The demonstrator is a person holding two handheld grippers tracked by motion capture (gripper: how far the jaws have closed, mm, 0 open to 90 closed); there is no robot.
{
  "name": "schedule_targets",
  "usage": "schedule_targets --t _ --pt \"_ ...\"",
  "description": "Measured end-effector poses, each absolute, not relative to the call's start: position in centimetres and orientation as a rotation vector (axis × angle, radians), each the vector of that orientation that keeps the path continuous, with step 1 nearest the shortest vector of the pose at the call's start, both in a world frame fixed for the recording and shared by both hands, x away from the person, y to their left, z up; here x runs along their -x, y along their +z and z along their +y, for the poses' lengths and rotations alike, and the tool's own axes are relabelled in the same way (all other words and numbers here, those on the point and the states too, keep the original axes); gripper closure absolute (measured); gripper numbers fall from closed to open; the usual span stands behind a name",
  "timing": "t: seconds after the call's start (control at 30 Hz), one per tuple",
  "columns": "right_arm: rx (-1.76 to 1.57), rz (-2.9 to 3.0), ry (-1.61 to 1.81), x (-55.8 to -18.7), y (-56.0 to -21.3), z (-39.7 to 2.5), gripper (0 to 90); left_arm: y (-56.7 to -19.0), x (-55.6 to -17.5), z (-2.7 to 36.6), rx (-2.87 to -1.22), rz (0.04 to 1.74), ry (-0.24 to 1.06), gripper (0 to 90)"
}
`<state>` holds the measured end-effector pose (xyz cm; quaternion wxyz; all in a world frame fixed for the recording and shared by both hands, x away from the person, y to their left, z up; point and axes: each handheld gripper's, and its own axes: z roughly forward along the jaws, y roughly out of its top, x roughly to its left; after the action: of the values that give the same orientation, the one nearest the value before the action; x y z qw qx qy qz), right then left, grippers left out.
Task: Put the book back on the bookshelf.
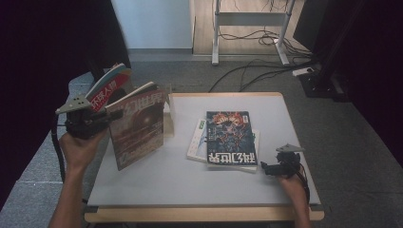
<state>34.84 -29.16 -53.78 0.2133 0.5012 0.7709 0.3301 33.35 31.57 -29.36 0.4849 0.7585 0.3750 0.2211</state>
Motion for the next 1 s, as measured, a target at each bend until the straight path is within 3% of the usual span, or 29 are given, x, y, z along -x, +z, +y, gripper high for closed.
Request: schedule_targets --t 0.5,1.0 --pt "-1.39 2.141 0.914 -34.8 -53.8 -29.2 0.0 -29.8 -34.7 33.7 -1.786 1.042 0.602 84.4" --pt "-1.392 2.141 0.914 -34.8 -53.8 -29.2 0.0 -30.9 -37.7 32.6 -1.75 1.116 0.679 84.4"
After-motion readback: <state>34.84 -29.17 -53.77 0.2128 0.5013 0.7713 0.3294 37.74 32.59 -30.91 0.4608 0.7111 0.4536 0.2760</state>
